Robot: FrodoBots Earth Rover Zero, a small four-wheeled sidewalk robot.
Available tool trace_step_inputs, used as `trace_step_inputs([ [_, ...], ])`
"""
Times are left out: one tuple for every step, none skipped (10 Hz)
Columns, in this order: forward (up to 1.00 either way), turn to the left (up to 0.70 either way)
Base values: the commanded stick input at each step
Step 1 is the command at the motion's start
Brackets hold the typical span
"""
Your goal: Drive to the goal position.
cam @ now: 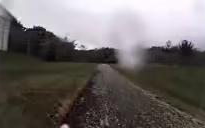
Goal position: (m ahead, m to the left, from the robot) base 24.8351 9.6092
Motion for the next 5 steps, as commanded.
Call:
trace_step_inputs([
  [0.7, 0.0],
  [0.7, 0.0],
  [0.7, 0.0],
  [0.7, 0.0],
  [0.7, 0.0],
])
